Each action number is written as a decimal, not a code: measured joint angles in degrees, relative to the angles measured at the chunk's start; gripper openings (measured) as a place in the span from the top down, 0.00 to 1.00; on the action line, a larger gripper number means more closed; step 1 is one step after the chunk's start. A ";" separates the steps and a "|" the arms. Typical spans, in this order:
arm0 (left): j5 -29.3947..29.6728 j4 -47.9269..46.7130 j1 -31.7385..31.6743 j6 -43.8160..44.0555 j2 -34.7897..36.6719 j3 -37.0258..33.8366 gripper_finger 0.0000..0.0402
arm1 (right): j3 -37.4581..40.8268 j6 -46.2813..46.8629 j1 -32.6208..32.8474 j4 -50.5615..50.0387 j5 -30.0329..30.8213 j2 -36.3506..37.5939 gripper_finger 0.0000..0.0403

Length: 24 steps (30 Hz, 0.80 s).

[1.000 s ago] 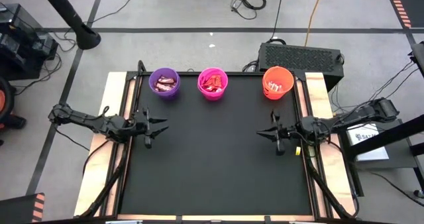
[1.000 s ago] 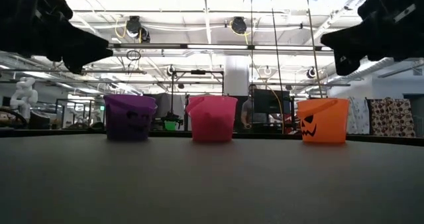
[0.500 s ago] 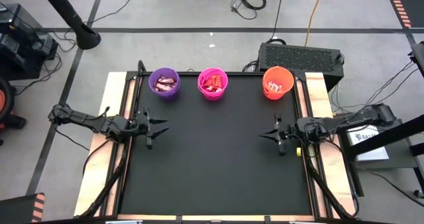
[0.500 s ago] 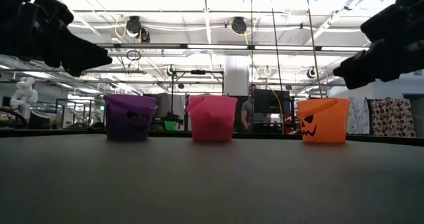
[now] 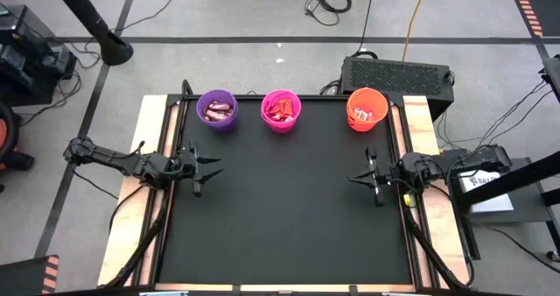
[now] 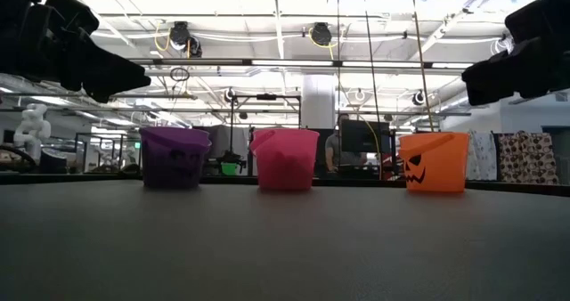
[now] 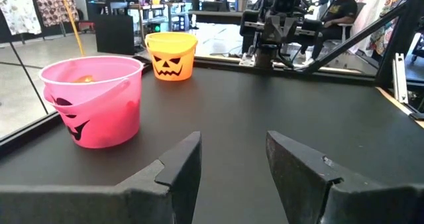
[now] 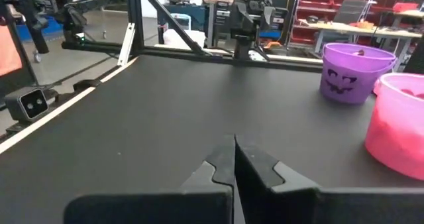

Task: Sort candy by brand, put in halloween buckets
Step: Return to Home Position

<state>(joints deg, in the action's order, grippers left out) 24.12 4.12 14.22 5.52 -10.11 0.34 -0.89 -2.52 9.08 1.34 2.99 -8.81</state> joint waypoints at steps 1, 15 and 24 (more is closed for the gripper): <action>0.00 0.02 0.00 0.00 0.02 0.00 0.56 | 0.00 0.86 0.00 0.02 0.10 -0.25 1.00; 0.00 0.00 0.00 0.02 0.02 -0.02 0.56 | 0.02 2.03 0.00 0.07 0.10 -1.71 0.99; 0.00 -0.02 0.00 0.02 0.01 -0.04 0.56 | 0.04 2.03 0.00 0.09 0.10 -1.71 0.99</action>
<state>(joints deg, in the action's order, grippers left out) 24.12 4.10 14.22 5.54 -10.10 0.30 -0.84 -0.49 9.08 1.43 3.09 -10.52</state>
